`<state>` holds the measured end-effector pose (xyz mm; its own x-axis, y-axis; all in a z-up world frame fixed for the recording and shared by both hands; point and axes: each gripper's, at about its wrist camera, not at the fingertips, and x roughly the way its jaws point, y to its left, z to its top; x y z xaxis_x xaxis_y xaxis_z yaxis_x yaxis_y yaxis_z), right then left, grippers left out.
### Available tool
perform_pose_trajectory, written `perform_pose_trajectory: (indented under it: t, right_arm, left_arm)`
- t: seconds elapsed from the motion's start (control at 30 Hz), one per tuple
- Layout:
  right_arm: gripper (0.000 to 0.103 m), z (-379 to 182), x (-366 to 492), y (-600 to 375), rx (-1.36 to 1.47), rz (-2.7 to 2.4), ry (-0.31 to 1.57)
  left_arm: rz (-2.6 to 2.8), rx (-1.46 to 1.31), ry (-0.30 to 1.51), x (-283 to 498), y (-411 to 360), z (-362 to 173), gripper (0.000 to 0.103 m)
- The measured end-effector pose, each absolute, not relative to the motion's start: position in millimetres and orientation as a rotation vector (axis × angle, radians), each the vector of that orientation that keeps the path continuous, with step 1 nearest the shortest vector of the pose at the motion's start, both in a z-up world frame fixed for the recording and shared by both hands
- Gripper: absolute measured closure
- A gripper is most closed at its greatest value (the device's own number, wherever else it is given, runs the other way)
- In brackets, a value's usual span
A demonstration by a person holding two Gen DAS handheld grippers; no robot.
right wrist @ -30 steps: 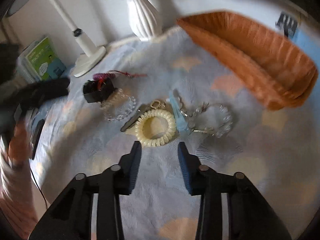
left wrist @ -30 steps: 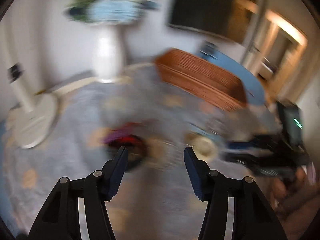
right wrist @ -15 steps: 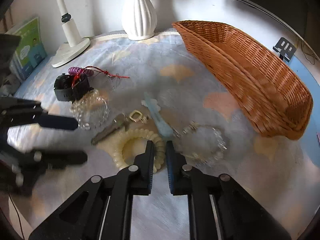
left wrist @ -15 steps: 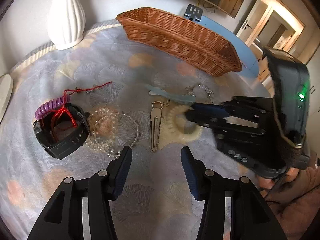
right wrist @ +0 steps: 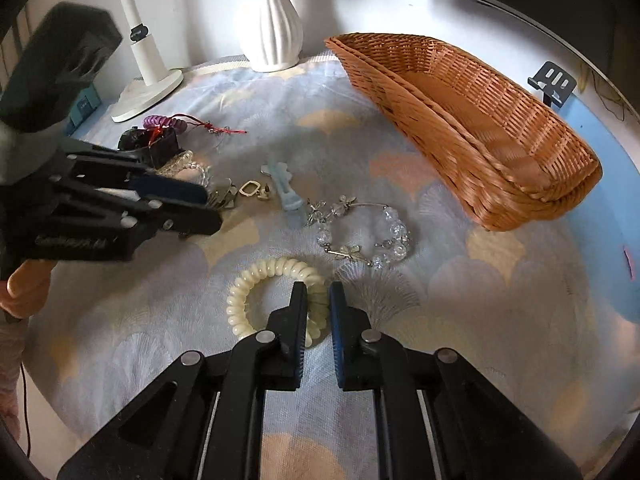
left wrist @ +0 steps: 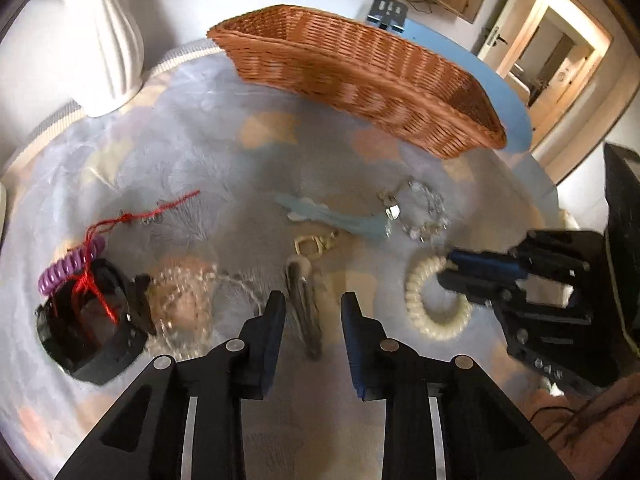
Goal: Organize jewelry
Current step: 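Grasp the silver hair clip with the left tool while the right tool grasps the cream coil tie, then carry both held items over the wicker basket and open both tools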
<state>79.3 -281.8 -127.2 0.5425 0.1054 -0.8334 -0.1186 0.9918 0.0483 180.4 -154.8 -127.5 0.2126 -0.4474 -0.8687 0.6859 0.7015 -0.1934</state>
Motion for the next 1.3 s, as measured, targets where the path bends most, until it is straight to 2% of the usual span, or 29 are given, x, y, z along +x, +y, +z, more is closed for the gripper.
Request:
perform_pose_trajectory:
  t: [0.23, 0.3, 0.67, 0.83, 0.97, 1.1, 1.3]
  right_arm:
    - [0.091, -127.9, 79.2, -272.1, -0.073, 0.112, 0.968]
    - [0.092, -127.8, 76.7, -267.9, -0.102, 0.110, 0.964]
    - [0.092, -75.7, 48.9, -282.2, -0.003, 0.223, 0.865]
    - [0.092, -39.7, 56.7, -314.7, -0.016, 0.130, 0.795]
    - [0.092, -18.9, 87.4, -363.2, -0.010, 0.002, 0.752]
    - [0.092, -32.3, 137.9, -407.4, 0.034, -0.060, 0.824]
    - [0.092, -65.2, 178.9, -430.8, 0.095, -0.036, 0.942]
  left_arm:
    - [-0.748, 0.321, 1.067, 182.7, -169.3, -129.4, 0.075]
    - [-0.722, 0.343, 1.058, 180.5, -170.3, -129.0, 0.087]
    - [-0.842, 0.230, 0.888, 150.3, -153.9, -41.9, 0.087]
    - [-0.849, 0.234, 0.825, 161.1, -182.1, -6.4, 0.087]
    - [-0.876, 0.163, 0.863, 194.5, -215.1, 10.7, 0.087]
    - [-0.878, 0.099, 0.942, 233.6, -253.7, -0.8, 0.087]
    - [-0.820, 0.058, 1.089, 288.4, -303.8, -52.2, 0.087]
